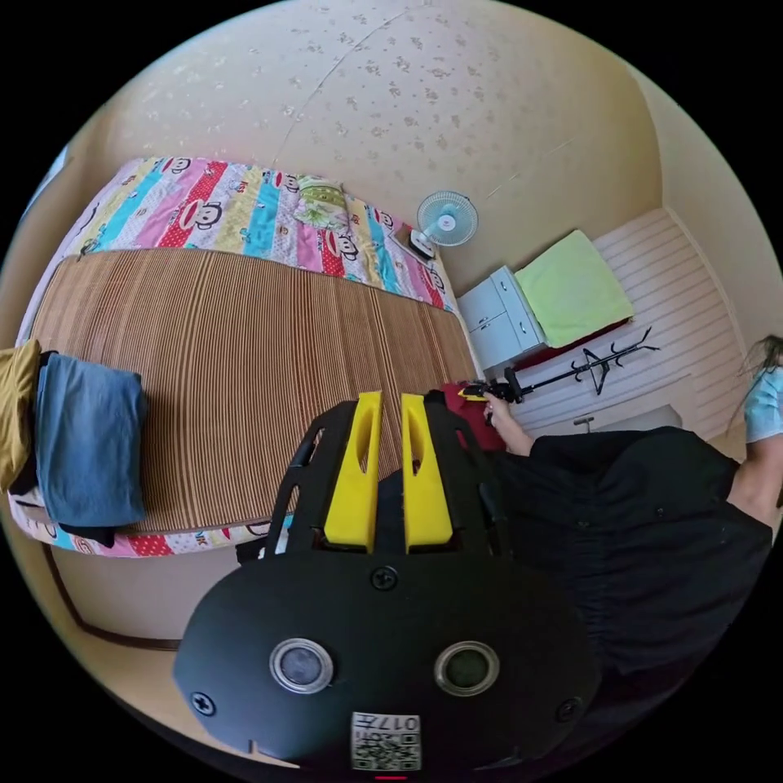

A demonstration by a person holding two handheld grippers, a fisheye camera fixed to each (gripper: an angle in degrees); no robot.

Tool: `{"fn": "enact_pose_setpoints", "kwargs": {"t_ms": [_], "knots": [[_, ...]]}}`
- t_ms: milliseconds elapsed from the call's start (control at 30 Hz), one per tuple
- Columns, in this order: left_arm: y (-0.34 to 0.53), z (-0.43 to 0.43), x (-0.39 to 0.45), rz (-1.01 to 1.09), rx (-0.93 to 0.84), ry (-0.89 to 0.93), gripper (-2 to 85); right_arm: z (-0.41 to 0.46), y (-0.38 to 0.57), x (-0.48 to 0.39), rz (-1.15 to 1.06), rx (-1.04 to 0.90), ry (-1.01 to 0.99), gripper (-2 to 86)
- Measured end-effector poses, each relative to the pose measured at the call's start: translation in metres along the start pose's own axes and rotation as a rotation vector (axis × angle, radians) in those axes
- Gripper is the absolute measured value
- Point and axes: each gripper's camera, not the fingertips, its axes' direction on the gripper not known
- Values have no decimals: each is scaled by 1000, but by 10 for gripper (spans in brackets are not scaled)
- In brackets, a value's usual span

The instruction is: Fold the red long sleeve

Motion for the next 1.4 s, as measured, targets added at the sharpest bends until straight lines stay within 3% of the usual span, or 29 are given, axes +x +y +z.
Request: {"fn": "enact_pose_setpoints", "kwargs": {"t_ms": [233,567,633,733,767,867,933,1033,1167,1300,1400], "knots": [[-22,46,-13,81,-52,101,49,-116,134,-59,-574,281,-202,30],[-90,95,53,430,-57,320,53,-222,349,-63,-1346,580,-950,29],[-88,87,60,483,-23,359,53,-229,360,-50,-1373,653,-1036,28],[-79,76,62,521,0,369,54,-227,346,-23,-1204,730,-1176,26],[-74,75,61,536,-17,370,54,-221,339,-12,-1168,742,-1317,25],[-62,79,58,577,-82,395,56,-204,341,-11,-1360,734,-1775,24],[-55,84,55,582,-121,388,61,-202,349,-26,-1519,674,-1922,23],[-46,91,54,601,-154,336,66,-203,371,-72,-1733,470,-1893,24],[-44,86,54,613,-81,321,88,-186,414,-150,-1969,-8,-2031,25],[-52,73,50,596,47,364,102,-146,475,-235,-1949,-562,-1823,26],[-54,61,48,591,150,348,114,-127,515,-258,-1908,-709,-1645,27]]}}
